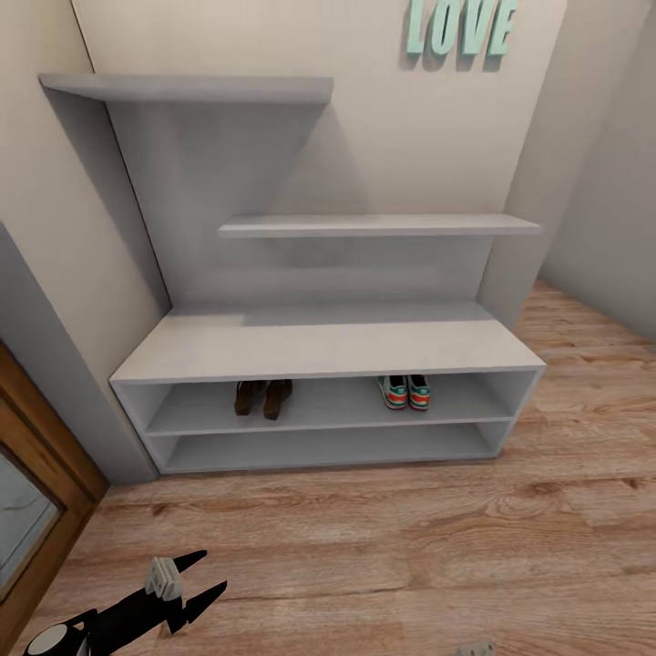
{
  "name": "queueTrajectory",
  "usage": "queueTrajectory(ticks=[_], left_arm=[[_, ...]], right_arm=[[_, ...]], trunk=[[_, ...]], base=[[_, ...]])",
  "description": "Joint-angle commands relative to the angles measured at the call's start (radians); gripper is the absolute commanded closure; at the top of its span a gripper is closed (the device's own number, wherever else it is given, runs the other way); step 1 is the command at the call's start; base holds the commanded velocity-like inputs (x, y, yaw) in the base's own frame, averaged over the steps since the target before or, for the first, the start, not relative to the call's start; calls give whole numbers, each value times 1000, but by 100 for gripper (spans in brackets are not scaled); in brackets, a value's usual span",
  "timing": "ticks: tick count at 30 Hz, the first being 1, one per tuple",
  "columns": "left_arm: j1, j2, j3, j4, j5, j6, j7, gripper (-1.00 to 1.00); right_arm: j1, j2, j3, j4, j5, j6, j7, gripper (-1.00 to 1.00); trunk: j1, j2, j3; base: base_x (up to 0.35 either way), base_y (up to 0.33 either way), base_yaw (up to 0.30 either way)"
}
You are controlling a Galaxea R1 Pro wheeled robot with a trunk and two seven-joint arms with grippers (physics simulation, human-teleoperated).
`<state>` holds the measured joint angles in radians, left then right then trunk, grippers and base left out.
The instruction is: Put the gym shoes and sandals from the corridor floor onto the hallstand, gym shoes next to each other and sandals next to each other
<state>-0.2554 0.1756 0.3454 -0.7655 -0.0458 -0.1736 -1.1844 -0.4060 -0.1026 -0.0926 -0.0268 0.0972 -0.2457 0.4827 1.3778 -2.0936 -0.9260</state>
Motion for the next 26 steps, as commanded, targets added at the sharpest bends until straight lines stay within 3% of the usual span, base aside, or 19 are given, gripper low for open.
queueTrajectory(ticks=[1, 26], left_arm=[[-1, -1, 3, 0, -5, -9, -3, -100], [-1, 4, 4, -12, -5, -7, -1, -100]], right_arm=[[-1, 0, -9, 1, 10, -4, 2, -100], [-1, 0, -9, 1, 10, -4, 3, -100]], trunk=[[0, 0, -1], [0, 0, -1]], base=[[0, 0, 0], [0, 0, 0]])
